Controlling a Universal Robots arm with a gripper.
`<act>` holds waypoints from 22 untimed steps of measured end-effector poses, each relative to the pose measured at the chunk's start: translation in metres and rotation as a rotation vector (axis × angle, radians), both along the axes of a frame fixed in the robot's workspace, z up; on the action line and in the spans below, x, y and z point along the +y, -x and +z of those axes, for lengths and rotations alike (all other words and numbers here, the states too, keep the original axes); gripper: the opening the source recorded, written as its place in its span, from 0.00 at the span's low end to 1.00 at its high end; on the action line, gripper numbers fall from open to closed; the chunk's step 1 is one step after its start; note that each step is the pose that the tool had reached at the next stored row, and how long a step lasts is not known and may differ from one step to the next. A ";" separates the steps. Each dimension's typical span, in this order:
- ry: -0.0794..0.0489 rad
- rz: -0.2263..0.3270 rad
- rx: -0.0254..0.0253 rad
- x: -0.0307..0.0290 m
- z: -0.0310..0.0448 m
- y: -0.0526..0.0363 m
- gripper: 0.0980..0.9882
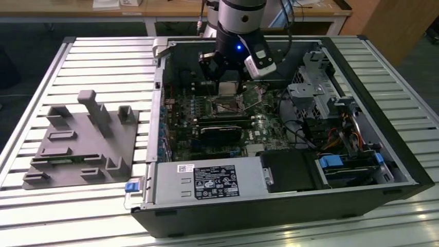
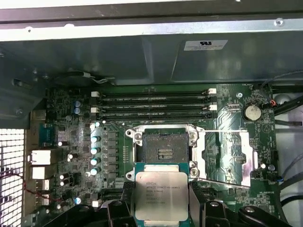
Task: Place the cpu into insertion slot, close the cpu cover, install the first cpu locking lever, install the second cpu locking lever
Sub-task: 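Place the cpu into insertion slot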
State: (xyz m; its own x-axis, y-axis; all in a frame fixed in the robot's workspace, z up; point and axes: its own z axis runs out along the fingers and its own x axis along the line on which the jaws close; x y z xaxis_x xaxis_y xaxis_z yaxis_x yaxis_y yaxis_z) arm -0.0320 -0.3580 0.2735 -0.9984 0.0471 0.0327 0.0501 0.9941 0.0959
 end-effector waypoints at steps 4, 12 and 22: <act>0.000 0.000 -0.0001 0.0021 -0.0047 -0.0029 0.49; 0.000 0.000 0.0000 0.0067 -0.0129 -0.0069 0.49; 0.000 0.000 0.0000 0.0122 -0.0191 -0.0093 0.49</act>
State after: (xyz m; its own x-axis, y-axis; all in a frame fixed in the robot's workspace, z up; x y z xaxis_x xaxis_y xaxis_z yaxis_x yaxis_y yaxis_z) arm -0.0227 -0.3458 0.2544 -0.9984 0.0470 0.0327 0.0500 0.9942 0.0957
